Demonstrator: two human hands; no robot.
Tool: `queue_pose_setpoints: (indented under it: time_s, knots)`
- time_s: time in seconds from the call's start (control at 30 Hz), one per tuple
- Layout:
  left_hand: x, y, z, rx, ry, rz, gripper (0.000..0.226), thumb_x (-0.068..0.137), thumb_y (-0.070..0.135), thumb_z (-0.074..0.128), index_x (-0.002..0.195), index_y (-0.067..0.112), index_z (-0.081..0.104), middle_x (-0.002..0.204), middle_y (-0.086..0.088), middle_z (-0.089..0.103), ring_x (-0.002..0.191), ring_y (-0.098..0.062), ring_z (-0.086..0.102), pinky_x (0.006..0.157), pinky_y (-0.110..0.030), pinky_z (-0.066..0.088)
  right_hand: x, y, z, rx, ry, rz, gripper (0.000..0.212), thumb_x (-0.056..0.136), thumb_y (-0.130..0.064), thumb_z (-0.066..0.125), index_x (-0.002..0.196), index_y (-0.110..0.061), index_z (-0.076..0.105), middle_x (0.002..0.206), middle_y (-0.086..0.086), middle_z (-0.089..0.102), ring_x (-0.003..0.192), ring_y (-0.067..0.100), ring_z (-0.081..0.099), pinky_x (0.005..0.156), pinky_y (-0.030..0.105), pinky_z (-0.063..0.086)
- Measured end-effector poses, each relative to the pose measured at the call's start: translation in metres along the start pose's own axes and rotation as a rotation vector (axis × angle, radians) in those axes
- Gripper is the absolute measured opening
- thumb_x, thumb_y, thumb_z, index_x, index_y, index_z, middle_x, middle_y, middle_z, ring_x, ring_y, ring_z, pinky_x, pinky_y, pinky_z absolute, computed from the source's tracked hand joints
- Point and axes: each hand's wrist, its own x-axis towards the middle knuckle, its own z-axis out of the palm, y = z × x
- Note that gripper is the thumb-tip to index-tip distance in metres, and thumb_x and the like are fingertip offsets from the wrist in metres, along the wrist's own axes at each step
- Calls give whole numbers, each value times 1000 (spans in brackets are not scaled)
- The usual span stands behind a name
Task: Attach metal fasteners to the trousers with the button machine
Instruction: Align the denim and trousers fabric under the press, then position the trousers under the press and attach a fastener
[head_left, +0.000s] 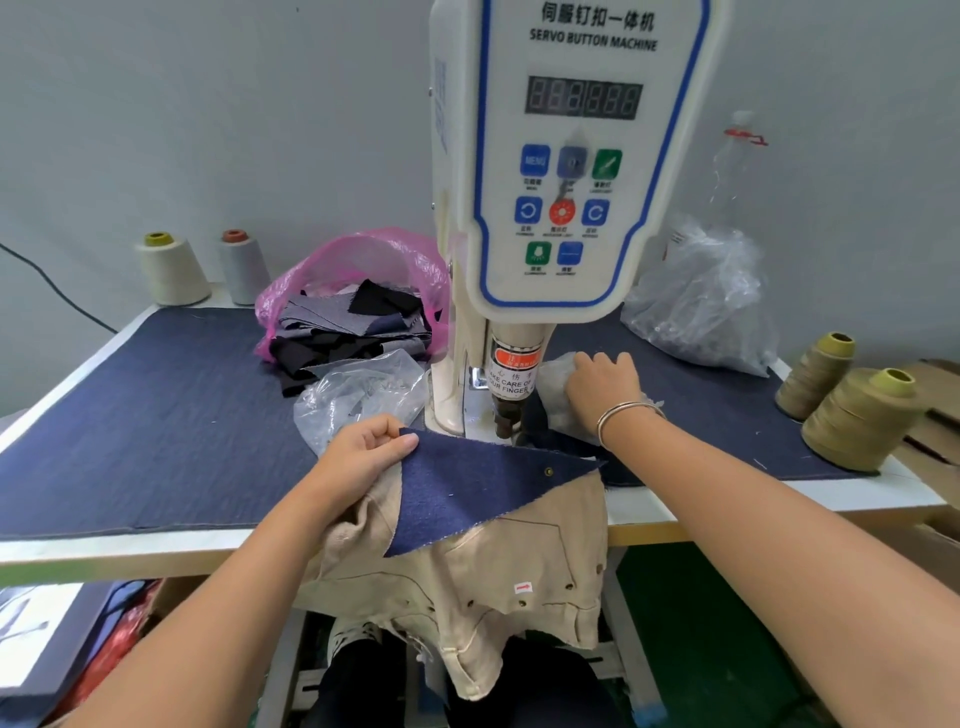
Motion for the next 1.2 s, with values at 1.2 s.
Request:
queue_pose_setpoints:
  time_s: [1.2]
  knots:
    - [-4, 7, 3, 7, -60, -42, 38, 92, 11, 60, 57, 26, 63, 60, 8, 61, 55, -2, 56, 54, -10, 43, -111, -37, -40, 1719, -60, 15, 17, 85, -26, 69, 69, -32, 68, 85, -12, 66, 85, 2, 60, 66, 13, 42]
